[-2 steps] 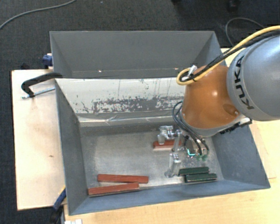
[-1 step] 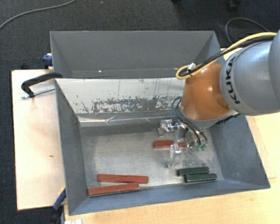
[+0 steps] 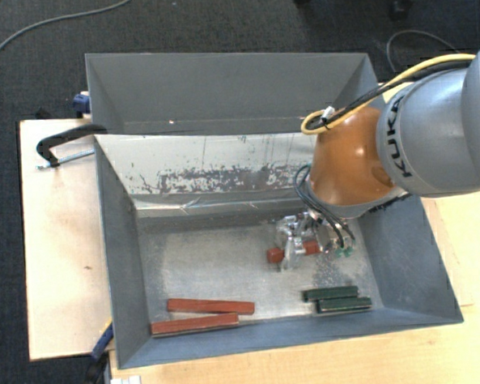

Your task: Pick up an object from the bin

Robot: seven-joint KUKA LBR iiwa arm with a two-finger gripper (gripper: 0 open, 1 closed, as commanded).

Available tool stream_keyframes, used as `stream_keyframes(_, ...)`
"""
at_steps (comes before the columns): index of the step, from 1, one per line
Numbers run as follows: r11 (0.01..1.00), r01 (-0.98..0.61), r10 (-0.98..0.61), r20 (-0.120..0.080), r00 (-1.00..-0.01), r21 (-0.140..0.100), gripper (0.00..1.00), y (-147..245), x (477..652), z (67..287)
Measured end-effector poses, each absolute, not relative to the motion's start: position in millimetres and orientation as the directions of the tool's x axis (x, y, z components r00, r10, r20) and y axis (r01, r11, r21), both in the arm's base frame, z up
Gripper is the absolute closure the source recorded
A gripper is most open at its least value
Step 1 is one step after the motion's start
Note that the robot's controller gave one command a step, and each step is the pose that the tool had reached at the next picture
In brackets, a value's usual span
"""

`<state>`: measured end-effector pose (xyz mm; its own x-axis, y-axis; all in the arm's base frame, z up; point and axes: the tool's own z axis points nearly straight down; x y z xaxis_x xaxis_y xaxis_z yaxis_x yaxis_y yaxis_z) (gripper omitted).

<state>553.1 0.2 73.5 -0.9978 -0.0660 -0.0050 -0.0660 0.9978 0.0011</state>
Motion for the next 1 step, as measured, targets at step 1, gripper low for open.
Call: stream_keyframes(1,1.0,-0.024,-0.024,-0.009,-1.0,0.002,1.0,35.7,521.3,234.5)
